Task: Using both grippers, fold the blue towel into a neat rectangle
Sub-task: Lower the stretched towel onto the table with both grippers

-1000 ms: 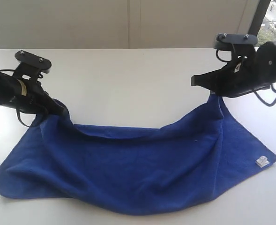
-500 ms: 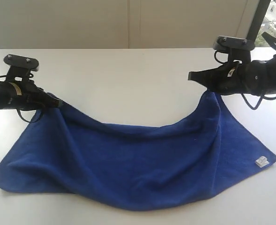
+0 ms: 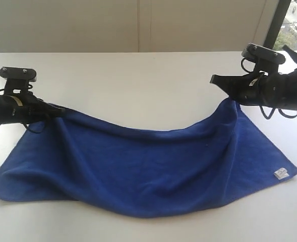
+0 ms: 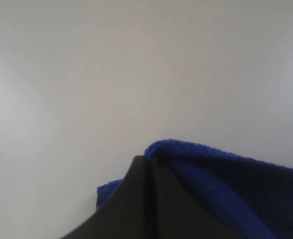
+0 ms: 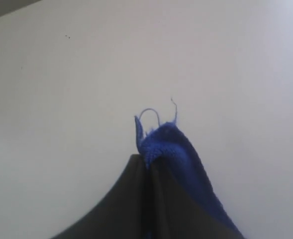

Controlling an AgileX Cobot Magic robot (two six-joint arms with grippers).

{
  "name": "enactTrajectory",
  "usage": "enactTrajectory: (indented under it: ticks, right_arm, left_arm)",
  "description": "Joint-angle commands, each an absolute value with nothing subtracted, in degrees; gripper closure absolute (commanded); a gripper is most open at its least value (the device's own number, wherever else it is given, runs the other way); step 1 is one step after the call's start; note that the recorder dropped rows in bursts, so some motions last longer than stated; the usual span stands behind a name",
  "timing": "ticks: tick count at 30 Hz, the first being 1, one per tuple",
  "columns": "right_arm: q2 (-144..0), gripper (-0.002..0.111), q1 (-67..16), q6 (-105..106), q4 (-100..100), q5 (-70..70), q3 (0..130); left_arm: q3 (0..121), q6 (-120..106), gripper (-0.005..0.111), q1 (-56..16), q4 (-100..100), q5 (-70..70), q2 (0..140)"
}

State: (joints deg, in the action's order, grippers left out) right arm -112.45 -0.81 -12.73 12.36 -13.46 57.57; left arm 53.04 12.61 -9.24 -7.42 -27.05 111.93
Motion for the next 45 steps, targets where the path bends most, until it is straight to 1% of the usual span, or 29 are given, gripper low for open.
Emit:
enactTrajectory:
  ticks: [1,6,8,10,14,16,23,24,25,26,29,30,32,34,35,40,45]
  right_arm:
    - [-112.5,0.108,-0.2,-12.0,14.7,-16.3,57.6]
    - [-113.1,0.108,1.2,-12.0,16.9,-16.4,57.6]
    - [-113.7,0.108,1.6,-11.7,16.9,-16.4,57.6]
    - [-114.3,0.108,1.8,-11.7,17.0,-16.4,57.6]
    - [-114.7,0.108,1.8,-11.7,17.3,-16.8,57.6]
    - [-114.7,0.108,1.8,-11.7,18.0,-17.8,57.6]
    - [-114.7,0.107,1.8,-11.7,18.1,-20.3,57.6]
    - [-114.7,0.104,1.8,-11.7,18.1,-20.3,57.6]
    - [-114.7,0.101,1.8,-11.7,18.1,-20.3,57.6]
    - [-114.7,0.096,1.8,-11.7,18.1,-20.3,57.6]
    - [-114.7,0.076,1.8,-11.7,18.1,-20.3,57.6]
    - [-114.7,0.067,1.8,-11.7,18.1,-20.3,57.6]
    - [-114.7,0.056,1.8,-11.7,18.1,-20.3,57.6]
    - [-114.4,0.048,1.8,-11.7,18.1,-20.2,57.6]
    - [-113.9,0.047,1.8,-11.7,18.1,-19.6,57.6]
    - [-109.6,0.046,1.8,-9.1,18.0,-14.9,57.6]
    - [-103.6,0.047,1.8,-1.9,18.0,-5.5,57.6]
  left_arm:
    - [52.7,8.7,0.107,-9.1,-1.8,-29.3,112.0]
    - [52.7,4.7,0.107,-9.1,3.6,-30.1,112.0]
    - [52.7,3.5,0.104,-9.1,4.5,-30.1,112.0]
    - [52.7,2.1,0.096,-9.1,7.6,-30.1,112.0]
    - [52.7,-2.4,0.073,-9.1,11.5,-30.1,112.0]
    - [52.7,-3.1,0.067,-9.1,11.8,-30.1,112.0]
    - [52.7,-4.7,0.066,-9.1,16.1,-30.9,112.0]
    - [52.7,-4.7,0.065,-9.1,16.1,-30.9,112.0]
    - [52.7,-4.7,0.062,-9.1,16.1,-31.0,112.0]
    - [52.7,-4.7,0.056,-9.1,16.1,-31.2,112.0]
    - [52.7,-4.7,0.037,-9.1,16.1,-31.6,112.0]
    - [52.7,-4.7,0.033,-9.1,15.9,-31.7,112.0]
    - [52.7,-4.7,0.030,-9.1,15.9,-31.7,111.9]
    - [52.7,-4.8,0.030,-9.1,15.9,-31.7,111.9]
    - [52.7,-4.8,0.030,-9.1,15.9,-31.7,111.7]
    - [52.7,-6.6,0.030,-9.1,15.9,-29.5,108.1]
    - [52.7,-14.0,0.030,-9.1,16.1,-21.9,101.4]
